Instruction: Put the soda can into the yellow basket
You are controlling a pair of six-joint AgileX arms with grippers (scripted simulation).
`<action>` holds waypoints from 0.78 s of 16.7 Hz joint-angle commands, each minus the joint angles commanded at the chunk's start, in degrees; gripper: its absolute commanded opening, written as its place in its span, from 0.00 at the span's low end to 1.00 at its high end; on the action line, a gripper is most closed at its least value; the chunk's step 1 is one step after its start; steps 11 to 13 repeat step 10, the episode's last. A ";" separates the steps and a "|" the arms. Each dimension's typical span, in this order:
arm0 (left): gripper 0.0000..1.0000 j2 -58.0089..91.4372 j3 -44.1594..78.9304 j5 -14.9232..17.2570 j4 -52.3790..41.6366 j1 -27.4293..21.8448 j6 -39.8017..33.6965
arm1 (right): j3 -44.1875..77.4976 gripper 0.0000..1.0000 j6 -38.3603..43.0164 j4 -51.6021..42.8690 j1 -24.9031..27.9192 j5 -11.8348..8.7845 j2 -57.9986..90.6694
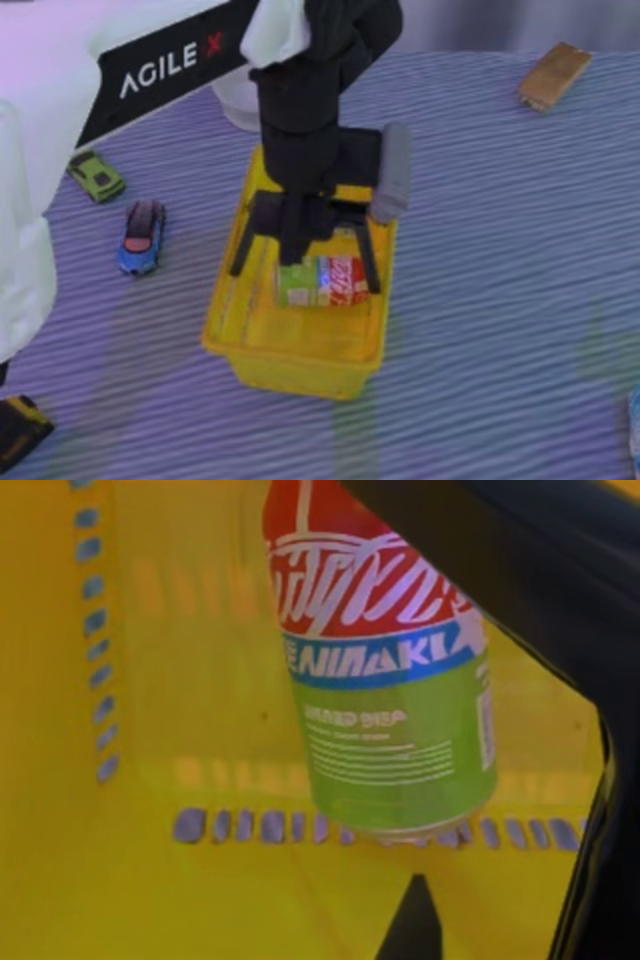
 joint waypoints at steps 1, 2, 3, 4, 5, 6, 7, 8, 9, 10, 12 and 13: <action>0.00 0.05 -0.03 0.02 -0.02 0.02 0.05 | 0.00 1.00 0.00 0.00 0.00 0.00 0.00; 0.00 0.02 0.18 0.01 -0.24 0.06 0.15 | 0.00 1.00 0.00 0.00 0.00 0.00 0.00; 0.00 -0.11 0.95 -0.01 -1.05 0.33 0.36 | 0.00 1.00 0.00 0.00 0.00 0.00 0.00; 0.00 -0.36 2.14 -0.03 -2.41 0.83 0.58 | 0.00 1.00 0.00 0.00 0.00 0.00 0.00; 0.00 -0.65 3.54 -0.04 -4.17 1.40 0.89 | 0.00 1.00 0.00 0.00 0.00 0.00 0.00; 0.00 -0.97 5.01 -0.04 -6.22 1.96 1.29 | 0.00 1.00 0.00 0.00 0.00 0.00 0.00; 0.00 -1.30 6.44 -0.02 -8.12 2.49 1.68 | 0.00 1.00 0.00 0.00 0.00 0.00 0.00; 0.00 -1.57 7.59 -0.01 -9.45 2.94 1.99 | 0.00 1.00 0.00 0.00 0.00 0.00 0.00; 0.00 -1.77 8.25 0.00 -10.17 3.24 2.15 | 0.00 1.00 0.00 0.00 0.00 0.00 0.00; 0.00 -1.82 8.38 0.00 -10.30 3.31 2.18 | 0.00 1.00 0.00 0.00 0.00 0.00 0.00; 0.00 -1.82 8.38 0.00 -10.30 3.31 2.18 | 0.00 1.00 0.00 0.00 0.00 0.00 0.00; 0.00 -1.82 8.38 0.00 -10.30 3.31 2.18 | 0.00 1.00 0.00 0.00 0.00 0.00 0.00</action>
